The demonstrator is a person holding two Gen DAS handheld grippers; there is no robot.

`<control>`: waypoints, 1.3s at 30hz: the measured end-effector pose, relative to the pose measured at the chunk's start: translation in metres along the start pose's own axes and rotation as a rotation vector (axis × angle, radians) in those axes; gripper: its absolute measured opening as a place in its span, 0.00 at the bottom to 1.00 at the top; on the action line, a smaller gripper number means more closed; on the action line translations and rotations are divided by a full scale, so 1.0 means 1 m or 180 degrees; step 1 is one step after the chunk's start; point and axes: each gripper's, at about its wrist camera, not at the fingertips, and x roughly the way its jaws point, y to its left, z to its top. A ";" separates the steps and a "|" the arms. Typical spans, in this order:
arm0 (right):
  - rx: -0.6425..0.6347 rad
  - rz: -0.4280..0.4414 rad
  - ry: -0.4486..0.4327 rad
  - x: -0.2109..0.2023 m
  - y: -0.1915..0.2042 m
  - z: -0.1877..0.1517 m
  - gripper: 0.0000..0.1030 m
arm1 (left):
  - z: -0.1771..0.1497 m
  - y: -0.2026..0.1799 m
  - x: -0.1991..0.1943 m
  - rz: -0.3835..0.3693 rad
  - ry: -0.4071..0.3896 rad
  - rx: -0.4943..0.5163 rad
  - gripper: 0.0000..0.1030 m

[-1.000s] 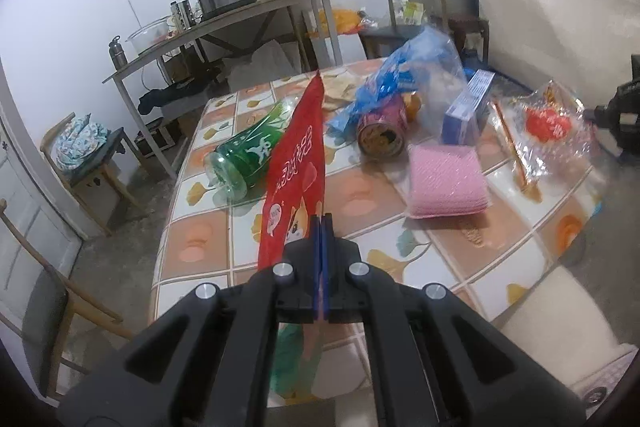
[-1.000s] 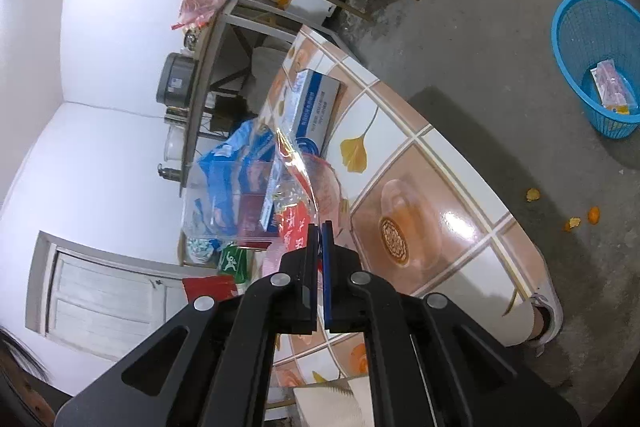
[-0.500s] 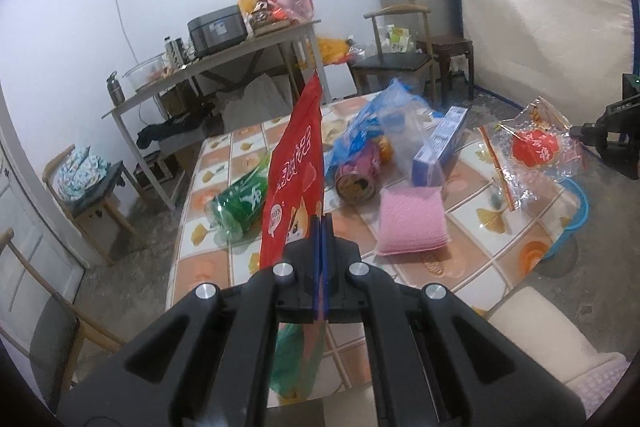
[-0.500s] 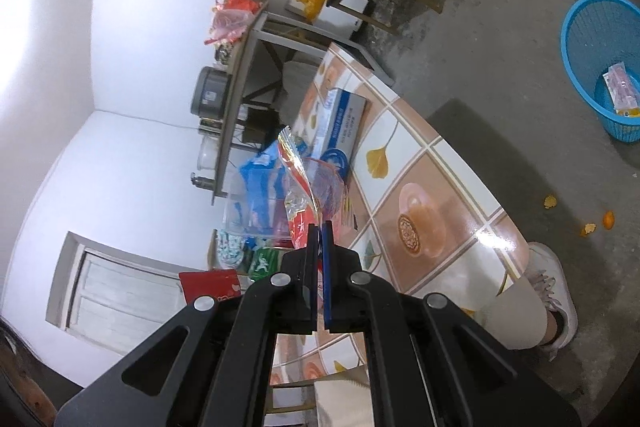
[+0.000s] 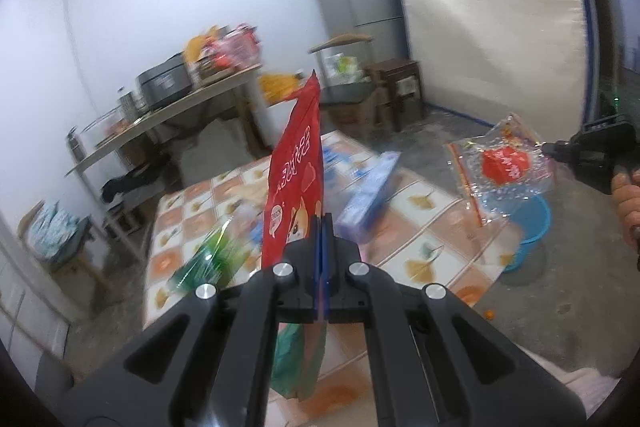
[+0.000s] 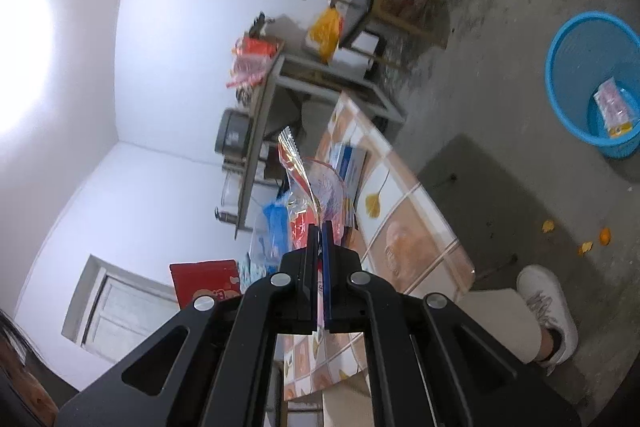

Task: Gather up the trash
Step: 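Carry both bags over the blue wastebasket and open both tools to drop them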

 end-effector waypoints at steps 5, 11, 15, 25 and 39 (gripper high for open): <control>0.0037 -0.0023 -0.0270 -0.037 -0.011 0.017 0.02 | 0.033 -0.036 0.017 -0.0346 -0.0118 0.0226 0.00; 0.0133 -0.0111 -0.0629 -0.085 -0.033 0.035 0.02 | 0.073 -0.085 0.051 -0.0870 -0.0148 0.0446 0.00; 0.0224 -0.0276 -0.0858 -0.112 -0.056 0.048 0.02 | 0.099 -0.123 0.084 -0.1270 -0.0066 0.0491 0.00; 0.0559 -0.0761 -0.1076 -0.132 -0.131 0.088 0.02 | 0.126 -0.256 0.214 -0.2157 0.0681 0.0546 0.00; 0.0779 -0.1714 -0.0940 -0.075 -0.235 0.154 0.02 | 0.073 -0.410 0.416 -0.2176 0.2142 0.0498 0.00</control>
